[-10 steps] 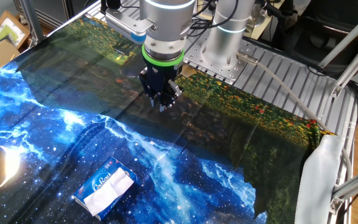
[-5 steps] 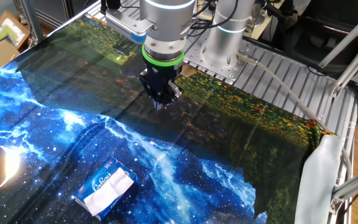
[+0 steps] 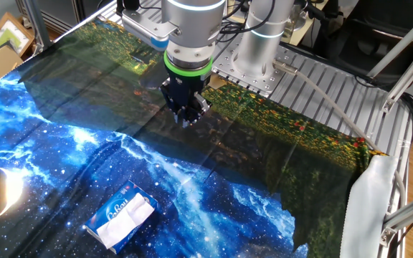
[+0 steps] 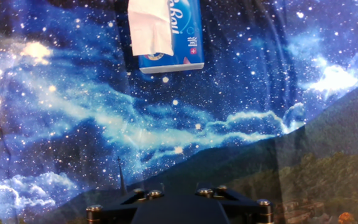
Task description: Pull out a napkin
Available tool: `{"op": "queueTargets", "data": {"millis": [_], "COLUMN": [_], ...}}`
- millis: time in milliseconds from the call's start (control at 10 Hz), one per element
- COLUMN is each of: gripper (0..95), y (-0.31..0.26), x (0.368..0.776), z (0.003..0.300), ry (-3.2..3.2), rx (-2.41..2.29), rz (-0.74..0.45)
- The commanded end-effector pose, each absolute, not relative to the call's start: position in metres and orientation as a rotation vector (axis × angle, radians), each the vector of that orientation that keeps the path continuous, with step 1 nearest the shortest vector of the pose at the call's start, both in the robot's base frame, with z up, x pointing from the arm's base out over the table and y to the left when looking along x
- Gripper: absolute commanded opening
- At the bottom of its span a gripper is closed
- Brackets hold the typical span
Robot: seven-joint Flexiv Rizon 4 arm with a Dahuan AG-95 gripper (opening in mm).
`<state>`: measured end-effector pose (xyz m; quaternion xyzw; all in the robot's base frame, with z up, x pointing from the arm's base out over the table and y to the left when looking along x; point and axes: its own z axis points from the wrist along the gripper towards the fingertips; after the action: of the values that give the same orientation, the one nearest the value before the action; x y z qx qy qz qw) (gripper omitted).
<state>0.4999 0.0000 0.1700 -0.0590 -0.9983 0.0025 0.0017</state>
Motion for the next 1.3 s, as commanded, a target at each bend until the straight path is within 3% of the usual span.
{"op": "queueTargets", "data": {"millis": [100, 500, 600, 700, 800, 900, 1100, 1200, 1300], "gripper": [95.0, 95.0, 76.0, 76.0, 57.0, 57.0, 19.0, 19.0, 0.0], "y": [0.0000, 0.0000, 0.0000, 0.0000, 0.0000, 0.0000, 0.0000, 0.0000, 0.0000], "x": [0.5000, 0.5000, 0.5000, 0.5000, 0.5000, 0.5000, 0.4999, 0.4999, 0.4999], "z": [0.1700, 0.1700, 0.1700, 0.1700, 0.1700, 0.1700, 0.1700, 0.1700, 0.1700], "ry": [-3.133, -3.132, -3.132, -3.132, -3.132, -3.132, -3.133, -3.133, -3.134], "rx": [-0.182, -0.194, -0.198, -0.197, -0.191, -0.185, -0.168, -0.158, -0.155], "rz": [0.009, 0.008, 0.006, 0.007, 0.004, 0.004, 0.004, 0.005, 0.005]}}
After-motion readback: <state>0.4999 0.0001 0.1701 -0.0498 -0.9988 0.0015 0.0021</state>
